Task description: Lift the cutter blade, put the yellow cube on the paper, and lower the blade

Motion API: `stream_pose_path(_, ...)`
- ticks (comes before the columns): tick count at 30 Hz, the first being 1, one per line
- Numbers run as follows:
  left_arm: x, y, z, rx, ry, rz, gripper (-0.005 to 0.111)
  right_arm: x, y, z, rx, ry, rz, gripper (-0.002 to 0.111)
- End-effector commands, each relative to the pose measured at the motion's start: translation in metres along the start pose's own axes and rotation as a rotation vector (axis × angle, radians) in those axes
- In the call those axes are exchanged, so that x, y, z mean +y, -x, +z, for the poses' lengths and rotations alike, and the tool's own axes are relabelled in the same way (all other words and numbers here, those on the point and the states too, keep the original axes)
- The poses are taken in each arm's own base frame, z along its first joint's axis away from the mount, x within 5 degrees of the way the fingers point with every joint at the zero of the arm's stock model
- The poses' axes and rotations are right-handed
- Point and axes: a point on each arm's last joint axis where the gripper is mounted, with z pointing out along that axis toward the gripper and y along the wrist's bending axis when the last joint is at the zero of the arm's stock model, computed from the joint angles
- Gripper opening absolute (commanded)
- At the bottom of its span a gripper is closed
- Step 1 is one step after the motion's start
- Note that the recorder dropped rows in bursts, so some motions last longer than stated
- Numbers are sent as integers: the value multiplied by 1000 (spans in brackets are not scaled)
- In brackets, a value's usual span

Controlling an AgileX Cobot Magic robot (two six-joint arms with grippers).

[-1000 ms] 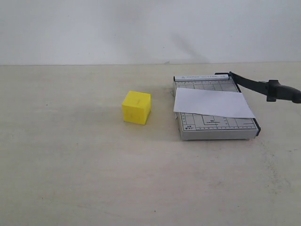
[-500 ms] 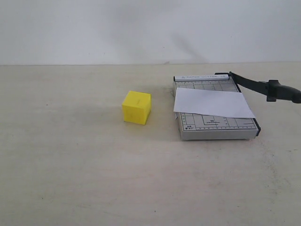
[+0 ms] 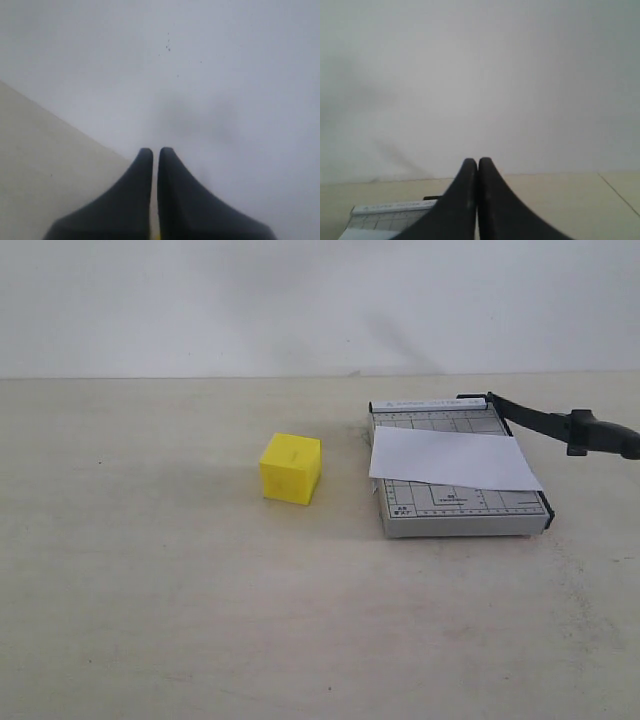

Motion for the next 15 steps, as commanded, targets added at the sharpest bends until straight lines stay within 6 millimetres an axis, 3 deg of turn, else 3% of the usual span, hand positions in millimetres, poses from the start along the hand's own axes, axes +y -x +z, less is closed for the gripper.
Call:
stream_pose_path(1, -4, 18, -2, -194, -45, -44, 4, -33, -4, 3, -31, -402, 197, 0)
stream_pose_path(3, -8, 20, -1, -157, -44, -29, 4, -38, -5, 5, -38, -481, 170, 0)
stream_pose_path(6, -18, 20, 12, 93, 18, 189, 4, -25, -14, 16, 90, -361, 46, 0)
stream_pose_path(9, -23, 23, 36, 270, 91, 243, 4, -14, -30, 27, 230, -260, -36, 0)
stream_pose_path(15, -43, 40, 122, 525, 108, 512, 4, -5, -62, 40, 428, -240, 34, 0)
